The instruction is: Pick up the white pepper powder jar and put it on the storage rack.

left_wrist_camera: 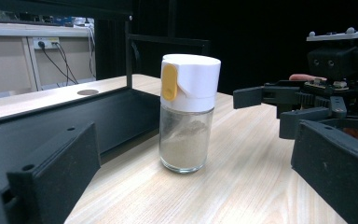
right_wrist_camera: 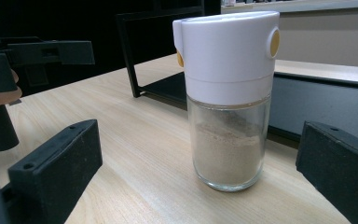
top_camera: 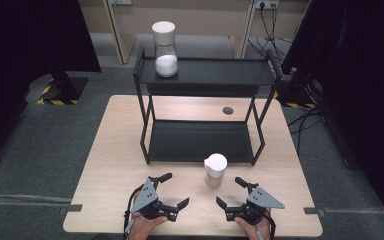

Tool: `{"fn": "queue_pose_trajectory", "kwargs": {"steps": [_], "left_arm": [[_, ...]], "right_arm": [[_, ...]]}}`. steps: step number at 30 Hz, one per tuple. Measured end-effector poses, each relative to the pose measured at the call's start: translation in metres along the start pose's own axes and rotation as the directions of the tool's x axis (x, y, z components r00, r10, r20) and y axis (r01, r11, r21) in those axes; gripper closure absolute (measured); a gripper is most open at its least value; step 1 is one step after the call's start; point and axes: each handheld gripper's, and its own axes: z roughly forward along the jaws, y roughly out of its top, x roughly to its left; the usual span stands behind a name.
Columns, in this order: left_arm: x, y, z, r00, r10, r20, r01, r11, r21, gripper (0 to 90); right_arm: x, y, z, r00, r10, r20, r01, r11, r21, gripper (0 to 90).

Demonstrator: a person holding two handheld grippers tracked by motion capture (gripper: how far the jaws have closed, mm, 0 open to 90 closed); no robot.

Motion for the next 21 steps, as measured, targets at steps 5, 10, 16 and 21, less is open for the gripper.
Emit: {"fn": "queue_pose_trajectory", "kwargs": {"steps": [5,10,16,21], "left_arm": [[0.000,-0.001,0.002,1.0000,0.000,0.005,0.000,1.0000,0.006,0.3],[0.000,-0.002,0.003,1.0000,-0.004,0.009,0.004,1.0000,0.009,0.3],[-0.001,-0.003,0.003,0.9999,-0.004,0.012,0.003,1.0000,0.009,0.3],[0.000,-0.003,0.003,0.9999,-0.003,0.012,0.002,1.0000,0.009,0.3]], "right_arm": [[-0.001,0.001,0.001,1.0000,-0.002,0.005,0.002,1.000,-0.001,0.5],[-0.002,0.003,0.005,0.9999,-0.012,0.012,0.012,1.000,-0.006,0.7],[-0.003,0.007,0.012,0.9996,-0.020,0.019,0.020,1.000,-0.008,0.7],[-0.006,0.008,0.015,0.9994,-0.025,0.023,0.026,1.000,-0.010,0.8]]}}
